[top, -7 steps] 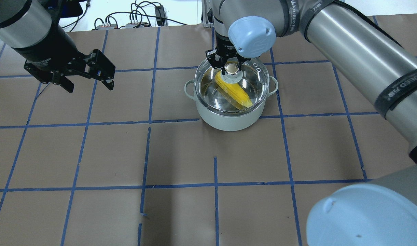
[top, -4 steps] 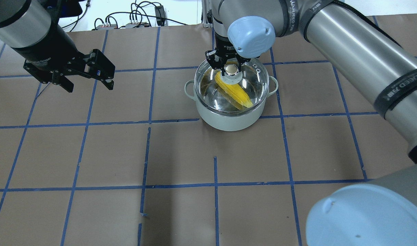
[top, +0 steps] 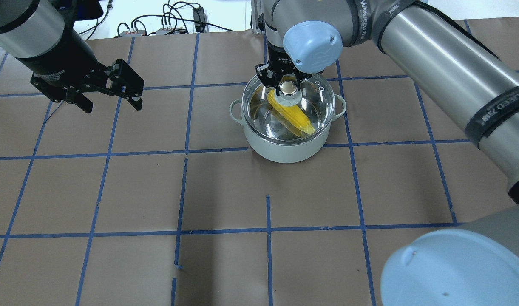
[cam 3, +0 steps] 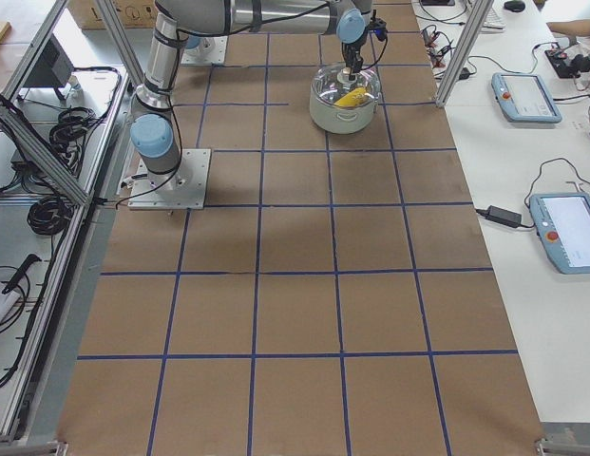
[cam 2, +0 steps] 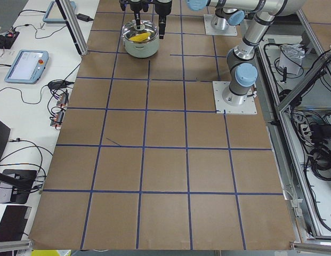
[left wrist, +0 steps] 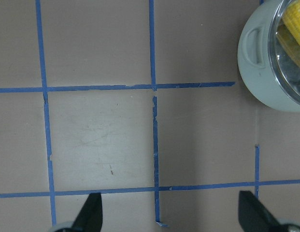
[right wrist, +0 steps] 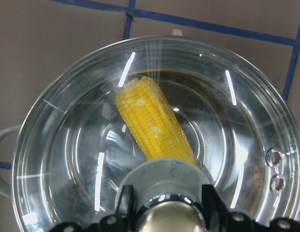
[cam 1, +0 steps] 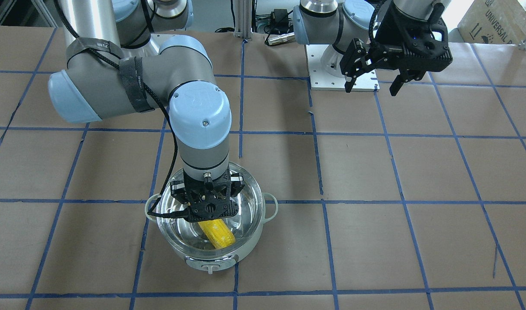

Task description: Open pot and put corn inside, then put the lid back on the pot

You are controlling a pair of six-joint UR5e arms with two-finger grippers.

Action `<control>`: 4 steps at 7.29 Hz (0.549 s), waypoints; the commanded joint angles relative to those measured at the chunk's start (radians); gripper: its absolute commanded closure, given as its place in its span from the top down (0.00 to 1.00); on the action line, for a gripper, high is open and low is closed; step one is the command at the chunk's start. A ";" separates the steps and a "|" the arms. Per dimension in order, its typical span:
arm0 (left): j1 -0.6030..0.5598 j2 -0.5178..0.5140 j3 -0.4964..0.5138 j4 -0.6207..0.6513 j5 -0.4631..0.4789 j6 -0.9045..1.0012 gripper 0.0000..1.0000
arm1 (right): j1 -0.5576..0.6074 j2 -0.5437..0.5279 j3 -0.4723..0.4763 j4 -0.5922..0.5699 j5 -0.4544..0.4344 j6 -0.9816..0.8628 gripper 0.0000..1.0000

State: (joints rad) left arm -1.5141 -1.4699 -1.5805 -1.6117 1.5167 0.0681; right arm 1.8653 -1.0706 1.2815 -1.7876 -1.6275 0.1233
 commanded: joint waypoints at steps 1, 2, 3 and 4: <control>-0.003 -0.003 0.005 0.000 -0.003 0.001 1.00 | 0.000 0.000 -0.002 0.004 -0.002 0.001 0.39; -0.003 -0.003 0.005 0.001 -0.003 0.007 1.00 | 0.000 -0.003 -0.004 0.016 -0.002 0.002 0.39; 0.000 -0.004 0.005 0.001 -0.006 0.007 1.00 | 0.000 -0.005 -0.005 0.022 -0.002 0.002 0.39; 0.003 -0.006 0.005 0.001 -0.035 0.007 1.00 | 0.000 -0.005 -0.004 0.022 -0.002 0.002 0.39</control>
State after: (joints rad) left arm -1.5142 -1.4741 -1.5755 -1.6108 1.5049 0.0743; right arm 1.8653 -1.0744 1.2777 -1.7692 -1.6290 0.1256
